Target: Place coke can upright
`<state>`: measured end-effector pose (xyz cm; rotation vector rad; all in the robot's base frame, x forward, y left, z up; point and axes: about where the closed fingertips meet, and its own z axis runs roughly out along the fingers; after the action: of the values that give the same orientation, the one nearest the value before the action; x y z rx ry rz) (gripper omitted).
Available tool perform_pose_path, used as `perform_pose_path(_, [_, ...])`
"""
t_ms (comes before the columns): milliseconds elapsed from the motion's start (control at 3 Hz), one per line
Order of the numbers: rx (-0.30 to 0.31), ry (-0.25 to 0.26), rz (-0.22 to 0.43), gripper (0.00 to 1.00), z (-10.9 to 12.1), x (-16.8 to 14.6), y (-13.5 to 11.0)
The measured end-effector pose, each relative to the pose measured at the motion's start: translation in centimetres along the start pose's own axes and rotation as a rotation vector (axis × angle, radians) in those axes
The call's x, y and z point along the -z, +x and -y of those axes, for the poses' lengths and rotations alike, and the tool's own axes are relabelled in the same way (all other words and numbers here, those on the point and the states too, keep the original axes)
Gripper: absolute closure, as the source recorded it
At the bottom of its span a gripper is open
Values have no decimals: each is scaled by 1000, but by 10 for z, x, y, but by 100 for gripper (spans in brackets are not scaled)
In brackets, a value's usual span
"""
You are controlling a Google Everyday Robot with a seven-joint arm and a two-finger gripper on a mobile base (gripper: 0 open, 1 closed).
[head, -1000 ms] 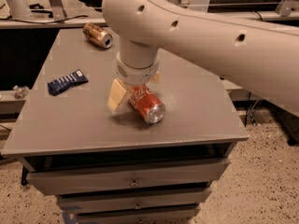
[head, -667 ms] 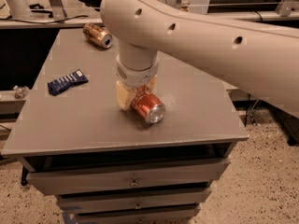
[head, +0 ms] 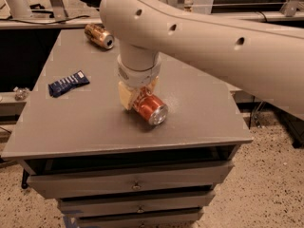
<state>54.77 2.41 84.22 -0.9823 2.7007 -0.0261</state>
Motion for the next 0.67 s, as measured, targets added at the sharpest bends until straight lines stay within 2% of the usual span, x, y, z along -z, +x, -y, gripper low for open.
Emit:
perform_pose_path(333, [19,2,45,100,13,8,-11])
perform_pose_path(667, [52,-17,131,100,32,21,-26])
